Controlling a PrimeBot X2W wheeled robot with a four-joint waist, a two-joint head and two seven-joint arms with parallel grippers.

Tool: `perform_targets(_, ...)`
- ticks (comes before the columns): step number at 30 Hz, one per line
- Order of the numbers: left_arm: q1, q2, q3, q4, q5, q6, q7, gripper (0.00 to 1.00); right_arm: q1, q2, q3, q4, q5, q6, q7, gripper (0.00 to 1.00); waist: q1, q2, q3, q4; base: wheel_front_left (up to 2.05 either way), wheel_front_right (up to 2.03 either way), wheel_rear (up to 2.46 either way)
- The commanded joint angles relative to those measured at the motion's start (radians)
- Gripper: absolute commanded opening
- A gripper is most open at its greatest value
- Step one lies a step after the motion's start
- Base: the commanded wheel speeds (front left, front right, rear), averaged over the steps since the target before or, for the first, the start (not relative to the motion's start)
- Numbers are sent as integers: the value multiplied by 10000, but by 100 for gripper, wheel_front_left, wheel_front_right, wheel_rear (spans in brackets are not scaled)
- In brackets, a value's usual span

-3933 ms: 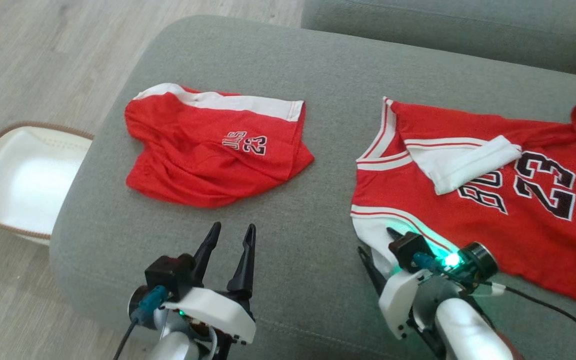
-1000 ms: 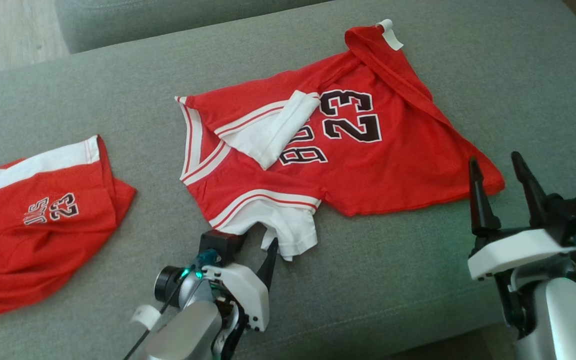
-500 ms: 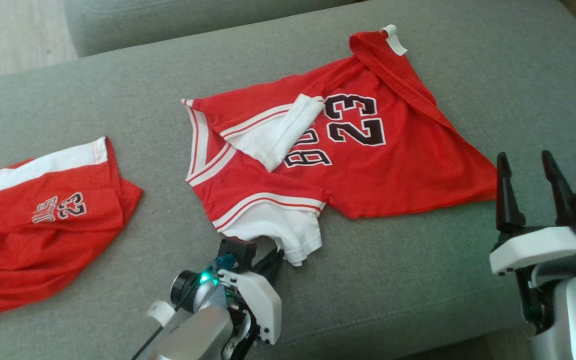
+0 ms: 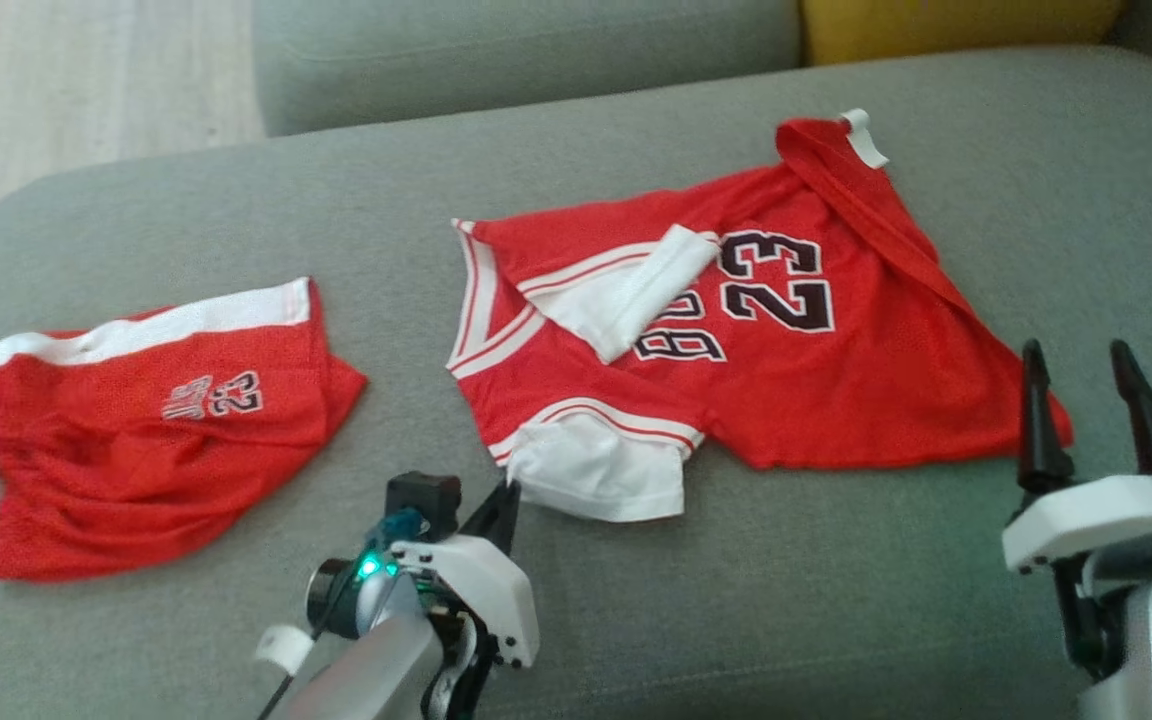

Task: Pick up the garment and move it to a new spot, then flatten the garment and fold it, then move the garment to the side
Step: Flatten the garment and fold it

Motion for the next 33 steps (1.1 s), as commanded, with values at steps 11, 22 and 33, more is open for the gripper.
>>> perform_targets(11, 1094, 713, 3415, -3355, 1393, 767, -132, 0, -215, -59, -925, 1299, 119, -7, 368, 100, 0, 0, -278, 993, 0, 0, 0)
perform_targets(22, 1876, 464, 4587, -4368, 2520, 198, -133, 0, -631, -58, -750, 3917, 1074, -7, 26, 100, 0, 0, -22, 1048, 0, 0, 0)
perform_targets(33, 1822, 173, 4958, -4295, 3011, -209, -133, 0, -1923, -58, -651, 6210, 1057, -7, -764, 100, 0, 0, 238, 1041, 0, 0, 0)
